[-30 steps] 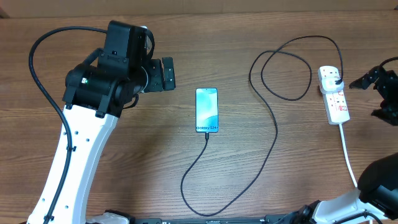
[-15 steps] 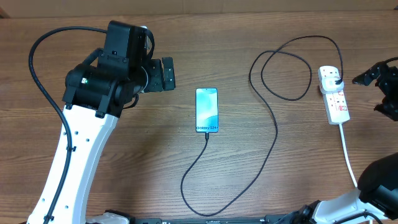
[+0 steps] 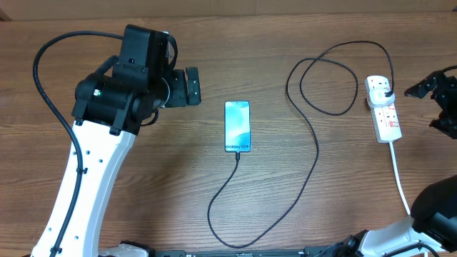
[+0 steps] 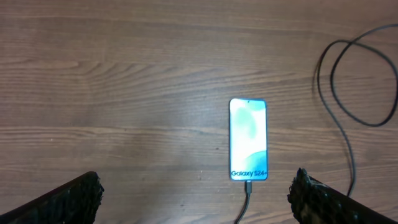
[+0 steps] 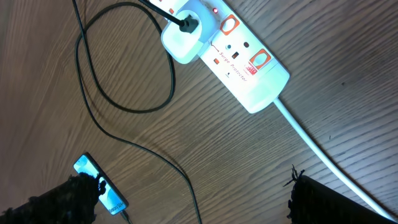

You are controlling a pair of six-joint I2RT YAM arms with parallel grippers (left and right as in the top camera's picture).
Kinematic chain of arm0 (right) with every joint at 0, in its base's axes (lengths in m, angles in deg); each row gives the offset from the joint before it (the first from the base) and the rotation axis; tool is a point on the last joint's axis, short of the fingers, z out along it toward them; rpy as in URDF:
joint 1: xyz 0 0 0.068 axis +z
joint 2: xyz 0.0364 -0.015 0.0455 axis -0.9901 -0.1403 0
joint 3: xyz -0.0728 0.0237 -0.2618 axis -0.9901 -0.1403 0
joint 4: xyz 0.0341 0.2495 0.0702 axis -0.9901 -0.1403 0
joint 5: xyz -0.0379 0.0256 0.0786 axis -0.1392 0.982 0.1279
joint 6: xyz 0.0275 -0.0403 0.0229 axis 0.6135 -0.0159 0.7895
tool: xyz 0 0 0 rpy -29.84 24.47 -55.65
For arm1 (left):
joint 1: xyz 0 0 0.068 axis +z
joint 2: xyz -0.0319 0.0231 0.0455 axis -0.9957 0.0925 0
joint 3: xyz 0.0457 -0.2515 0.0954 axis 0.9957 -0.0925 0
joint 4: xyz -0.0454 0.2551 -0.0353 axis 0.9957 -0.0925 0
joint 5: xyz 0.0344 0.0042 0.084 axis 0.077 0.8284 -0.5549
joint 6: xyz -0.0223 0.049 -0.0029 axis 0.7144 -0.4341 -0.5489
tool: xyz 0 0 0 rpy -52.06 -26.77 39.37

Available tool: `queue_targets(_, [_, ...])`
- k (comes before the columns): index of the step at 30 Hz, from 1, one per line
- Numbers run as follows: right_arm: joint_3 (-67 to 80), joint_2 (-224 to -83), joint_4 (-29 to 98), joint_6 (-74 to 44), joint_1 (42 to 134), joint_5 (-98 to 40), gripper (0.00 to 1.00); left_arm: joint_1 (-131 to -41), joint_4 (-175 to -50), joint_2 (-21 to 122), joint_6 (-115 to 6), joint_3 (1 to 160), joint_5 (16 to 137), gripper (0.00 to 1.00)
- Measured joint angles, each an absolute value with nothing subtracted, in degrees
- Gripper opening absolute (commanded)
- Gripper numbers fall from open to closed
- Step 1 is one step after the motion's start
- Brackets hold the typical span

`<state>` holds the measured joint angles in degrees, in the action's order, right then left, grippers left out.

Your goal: Plug charger to phone and switch on socket

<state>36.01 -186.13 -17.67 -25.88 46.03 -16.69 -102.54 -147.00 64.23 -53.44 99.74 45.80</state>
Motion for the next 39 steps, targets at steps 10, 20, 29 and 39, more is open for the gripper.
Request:
queue_targets(10, [36.01,-186.13,-17.63,-25.92,46.01,-16.73,1.0,-102.89,-138.57,54.09,-53.68,89.05,40.77,1.0])
queue_targets(20, [36.01,-186.13,-17.63,-25.88,46.03,-16.75,1.0,-98.51,-114.81,29.96,-53.84,59.57,39.0,1.0])
queue_targets(29, [36.01,-186.13,-17.63,-25.9,46.03,-16.89,1.0,-91.28,-92.86,5.52,-54.21,35.9,40.2,1.0])
queue_targets(39, [36.01,-186.13,-17.63,-25.92,46.03,-16.91,1.0,-85.23,-65.5,-13.82,-58.21,13.97,43.13,1.0])
